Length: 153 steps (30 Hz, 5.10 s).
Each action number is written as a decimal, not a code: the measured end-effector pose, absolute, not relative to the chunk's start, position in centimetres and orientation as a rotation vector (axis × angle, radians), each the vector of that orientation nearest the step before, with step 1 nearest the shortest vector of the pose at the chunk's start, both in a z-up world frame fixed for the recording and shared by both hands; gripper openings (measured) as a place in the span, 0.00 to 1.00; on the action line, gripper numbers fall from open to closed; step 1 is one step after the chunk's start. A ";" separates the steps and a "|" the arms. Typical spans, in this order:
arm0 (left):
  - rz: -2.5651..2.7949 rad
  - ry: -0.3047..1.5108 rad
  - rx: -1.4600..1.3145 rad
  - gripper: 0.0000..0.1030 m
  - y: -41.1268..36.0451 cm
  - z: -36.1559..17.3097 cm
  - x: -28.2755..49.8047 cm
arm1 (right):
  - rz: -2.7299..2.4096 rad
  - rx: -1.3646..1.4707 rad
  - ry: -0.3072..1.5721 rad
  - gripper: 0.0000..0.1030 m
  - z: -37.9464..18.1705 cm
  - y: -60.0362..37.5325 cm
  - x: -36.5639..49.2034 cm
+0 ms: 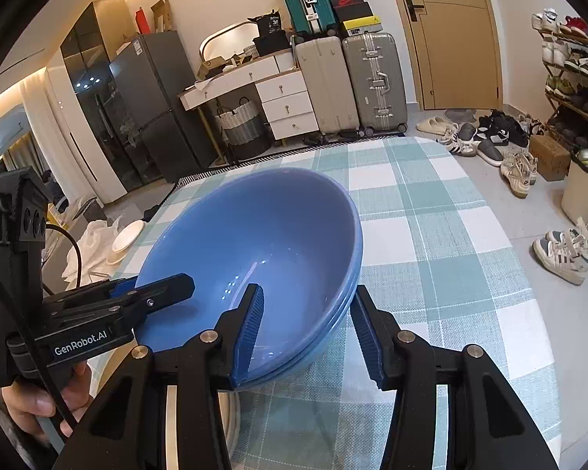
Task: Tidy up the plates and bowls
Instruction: 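Grasp the rim of the stacked blue bowls with both grippers, then lift and carry the bowl stack with both grippers over the cream plate stack, then lower the bowl stack onto the cream plates and open both grippers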
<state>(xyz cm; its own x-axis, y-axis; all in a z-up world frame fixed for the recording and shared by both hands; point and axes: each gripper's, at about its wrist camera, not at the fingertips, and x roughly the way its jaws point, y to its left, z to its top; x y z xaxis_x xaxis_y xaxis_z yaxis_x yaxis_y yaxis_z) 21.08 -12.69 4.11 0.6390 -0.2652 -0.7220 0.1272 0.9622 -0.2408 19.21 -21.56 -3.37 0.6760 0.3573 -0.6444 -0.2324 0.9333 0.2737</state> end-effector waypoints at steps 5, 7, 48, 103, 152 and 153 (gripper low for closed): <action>-0.223 0.819 -0.182 0.34 -12.0 5.7 19.8 | 0.344 0.168 0.738 0.47 -2.2 -21.1 18.3; -0.225 0.807 -0.188 0.34 -11.7 6.3 19.2 | 0.346 0.163 0.732 0.46 -1.6 -20.9 17.9; -0.150 0.715 -0.191 0.34 -5.8 14.4 4.0 | 0.468 0.107 0.657 0.46 4.5 -13.8 8.0; -0.087 0.863 -0.215 0.35 -2.4 5.3 5.3 | 0.486 0.085 0.821 0.46 -2.3 -10.6 10.1; -0.186 0.548 -0.056 0.98 4.0 5.8 -0.3 | 0.736 -0.036 0.485 0.99 -2.0 -18.9 8.3; -0.188 0.552 -0.054 0.98 4.1 5.3 -0.3 | 0.752 -0.029 0.477 0.99 -2.3 -19.2 8.1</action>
